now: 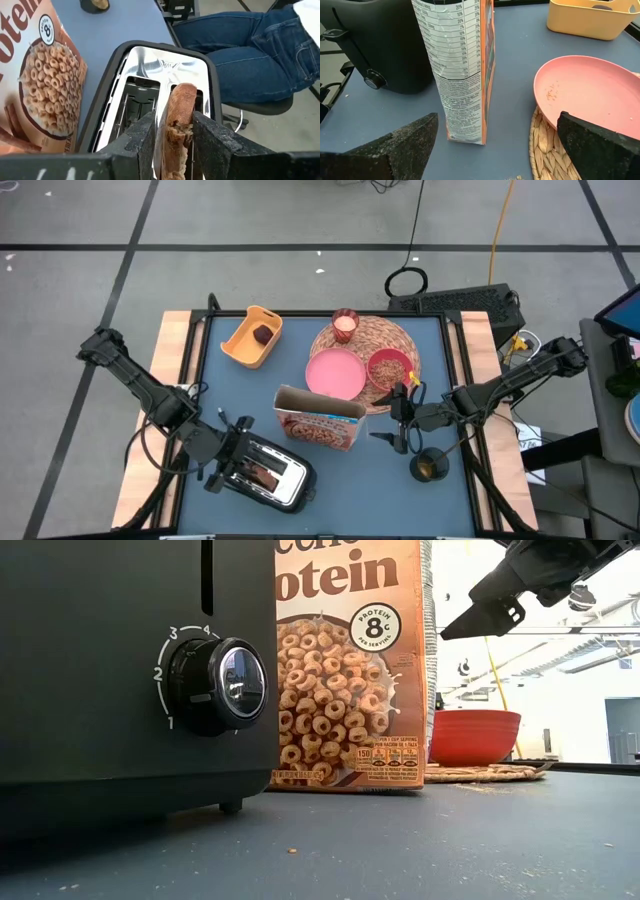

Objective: Arrange a breakfast setting
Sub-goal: Put the bagel on the pink plate

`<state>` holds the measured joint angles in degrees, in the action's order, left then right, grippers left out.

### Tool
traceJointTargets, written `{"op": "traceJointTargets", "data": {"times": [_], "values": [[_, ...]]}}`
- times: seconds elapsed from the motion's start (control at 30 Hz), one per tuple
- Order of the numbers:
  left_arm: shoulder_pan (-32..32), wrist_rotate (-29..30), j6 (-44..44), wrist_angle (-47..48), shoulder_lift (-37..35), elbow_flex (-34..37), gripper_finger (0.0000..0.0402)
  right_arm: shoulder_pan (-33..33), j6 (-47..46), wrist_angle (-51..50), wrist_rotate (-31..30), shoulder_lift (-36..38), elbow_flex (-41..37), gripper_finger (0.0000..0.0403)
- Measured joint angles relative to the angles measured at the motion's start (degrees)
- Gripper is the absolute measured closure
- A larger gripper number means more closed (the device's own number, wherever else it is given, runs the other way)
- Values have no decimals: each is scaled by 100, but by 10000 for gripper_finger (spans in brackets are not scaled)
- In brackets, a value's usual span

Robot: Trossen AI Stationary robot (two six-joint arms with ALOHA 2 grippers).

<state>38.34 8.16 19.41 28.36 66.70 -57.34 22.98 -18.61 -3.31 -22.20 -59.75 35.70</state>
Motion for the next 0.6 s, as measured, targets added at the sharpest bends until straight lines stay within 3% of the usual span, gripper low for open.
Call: {"op": "traceJointTargets", "data": {"times": [0.6], "values": [[-23, -21, 1183, 6, 1, -4, 270, 0, -1, -1, 0, 0, 0, 7]]}}
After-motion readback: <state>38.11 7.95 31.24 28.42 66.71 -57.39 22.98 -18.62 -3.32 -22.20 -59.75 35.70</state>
